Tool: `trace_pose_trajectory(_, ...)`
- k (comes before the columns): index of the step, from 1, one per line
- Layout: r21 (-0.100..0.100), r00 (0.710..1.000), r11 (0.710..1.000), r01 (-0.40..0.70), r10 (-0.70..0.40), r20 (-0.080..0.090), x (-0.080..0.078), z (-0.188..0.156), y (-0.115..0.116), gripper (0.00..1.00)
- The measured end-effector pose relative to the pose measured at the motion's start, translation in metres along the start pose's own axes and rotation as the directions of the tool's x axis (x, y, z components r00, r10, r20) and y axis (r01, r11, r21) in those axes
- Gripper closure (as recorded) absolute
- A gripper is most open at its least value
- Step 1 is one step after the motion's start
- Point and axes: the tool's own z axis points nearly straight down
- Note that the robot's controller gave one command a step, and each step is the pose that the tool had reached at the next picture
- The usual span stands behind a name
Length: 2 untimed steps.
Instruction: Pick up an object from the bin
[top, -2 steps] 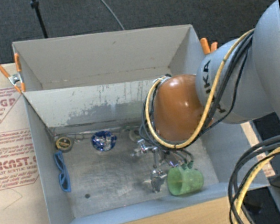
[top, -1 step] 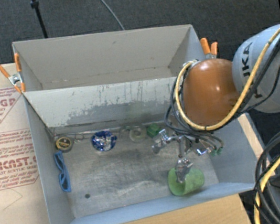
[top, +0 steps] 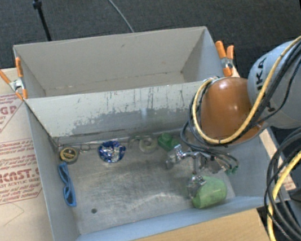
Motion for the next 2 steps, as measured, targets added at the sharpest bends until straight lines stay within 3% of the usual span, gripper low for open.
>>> trace_pose_trajectory(1,0.005,0.966,0.966,0.259,-0.259,-0.025,0.042,-0.037,-0.035,0.00)
trace_pose_trajectory(2,0.009,0.915,0.915,0.403,-0.403,-0.006,0.039,-0.005,-0.037,0.00)
